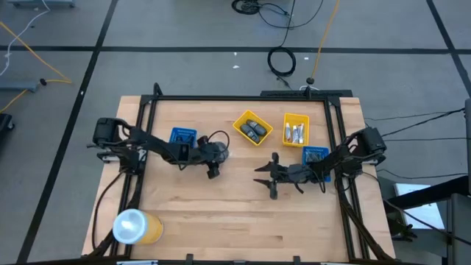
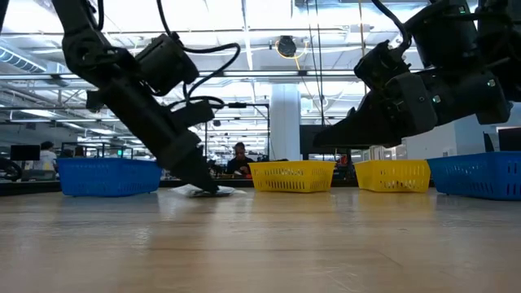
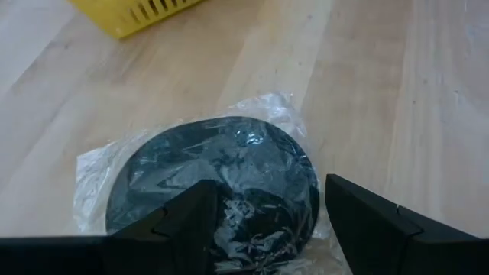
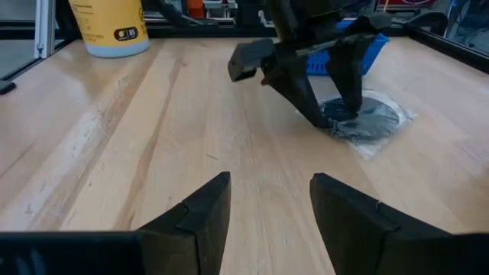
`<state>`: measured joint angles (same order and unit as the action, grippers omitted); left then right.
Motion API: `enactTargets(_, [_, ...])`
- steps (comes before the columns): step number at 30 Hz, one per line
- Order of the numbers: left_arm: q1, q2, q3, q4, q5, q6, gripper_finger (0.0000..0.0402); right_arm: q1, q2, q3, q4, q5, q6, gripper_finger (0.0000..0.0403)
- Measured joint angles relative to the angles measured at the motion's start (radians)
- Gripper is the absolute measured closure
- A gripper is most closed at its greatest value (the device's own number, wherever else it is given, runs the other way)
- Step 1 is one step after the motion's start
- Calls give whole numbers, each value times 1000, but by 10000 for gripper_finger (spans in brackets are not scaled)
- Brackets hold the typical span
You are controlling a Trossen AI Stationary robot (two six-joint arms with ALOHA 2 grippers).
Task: Pick & Place Travel size toiletries
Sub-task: Put the black hairbrush into the right blue bin
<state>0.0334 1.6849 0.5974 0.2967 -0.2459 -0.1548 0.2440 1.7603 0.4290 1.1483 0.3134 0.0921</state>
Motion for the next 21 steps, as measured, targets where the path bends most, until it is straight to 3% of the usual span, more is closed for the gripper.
enactTargets(5, [0,43,1,28,-9,5,190,0,0,0,0,0,0,232])
enactTargets(15, [-31,35,-1,76,9,24,389,0,0,0,-10,0,-11,232])
enactTargets(21, [-80,37,43,88,114,-12,385,8,-1,0,-16,-3,-77,232])
